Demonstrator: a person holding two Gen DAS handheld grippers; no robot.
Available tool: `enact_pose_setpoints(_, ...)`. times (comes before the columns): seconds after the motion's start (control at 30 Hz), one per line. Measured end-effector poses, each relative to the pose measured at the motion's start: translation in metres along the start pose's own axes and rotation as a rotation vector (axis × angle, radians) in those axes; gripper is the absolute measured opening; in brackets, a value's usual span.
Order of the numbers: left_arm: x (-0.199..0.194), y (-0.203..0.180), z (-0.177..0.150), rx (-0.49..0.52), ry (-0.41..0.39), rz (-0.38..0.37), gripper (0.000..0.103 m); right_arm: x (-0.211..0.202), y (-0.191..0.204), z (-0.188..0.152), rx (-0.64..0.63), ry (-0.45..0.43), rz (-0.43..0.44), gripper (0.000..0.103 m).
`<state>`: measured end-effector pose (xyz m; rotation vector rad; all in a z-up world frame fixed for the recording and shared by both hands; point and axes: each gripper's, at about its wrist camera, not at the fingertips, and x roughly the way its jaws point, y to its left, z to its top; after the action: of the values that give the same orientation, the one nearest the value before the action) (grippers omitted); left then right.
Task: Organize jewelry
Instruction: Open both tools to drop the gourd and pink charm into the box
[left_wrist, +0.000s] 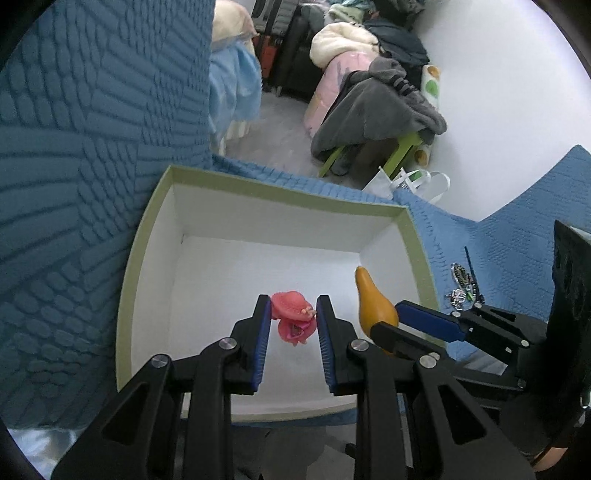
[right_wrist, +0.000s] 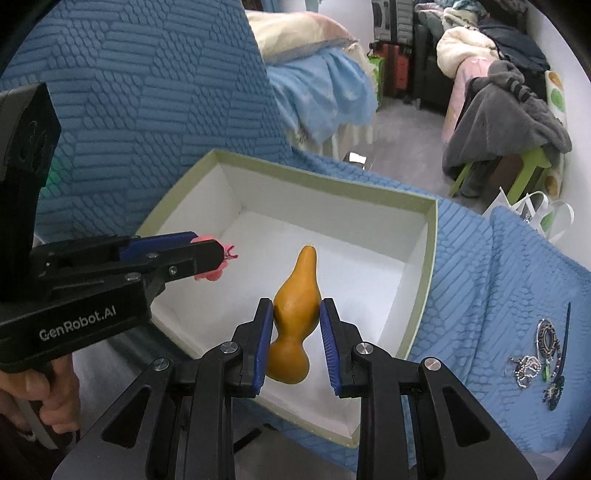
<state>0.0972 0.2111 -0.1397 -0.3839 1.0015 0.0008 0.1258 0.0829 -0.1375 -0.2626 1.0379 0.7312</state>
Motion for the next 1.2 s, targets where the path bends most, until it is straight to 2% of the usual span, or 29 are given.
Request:
enact_pose_setpoints(0.3, -0.001, 0.004, -0.003, -0.008, 0.016, -0.001, 0.028, 0.001, -0.003, -0.002, 0.005, 0.024, -0.006, 0.025)
enact_pose_setpoints(0.37, -0.002, 0.003, -0.001, -0.013, 0.013, 0.002, 0.041, 0.000, -0.004, -0.002, 0.013, 0.022, -0.002, 0.027)
enact_pose_setpoints(0.4, -0.005, 0.003, -0.002, -0.015, 0.007, 0.010, 0.054, -0.003, -0.005, -0.003, 0.018, 0.019, 0.001, 0.028)
enact_pose_setpoints(0.43, -0.008, 0.003, -0.003, -0.016, -0.003, 0.015, 0.059, -0.005, -0.005, -0.003, 0.019, 0.013, 0.003, 0.028)
enact_pose_setpoints(0.77, -0.049, -0.021, 0.002, 0.010, -0.085, 0.002, 0.061, -0.060, -0.010, 0.002, 0.027, -0.105, -0.017, 0.029)
enact_pose_setpoints(1.2, -0.131, -0.071, 0.006, 0.061, -0.258, -0.039, 0.061, -0.173, -0.018, 0.002, 0.043, -0.305, -0.087, 0.029)
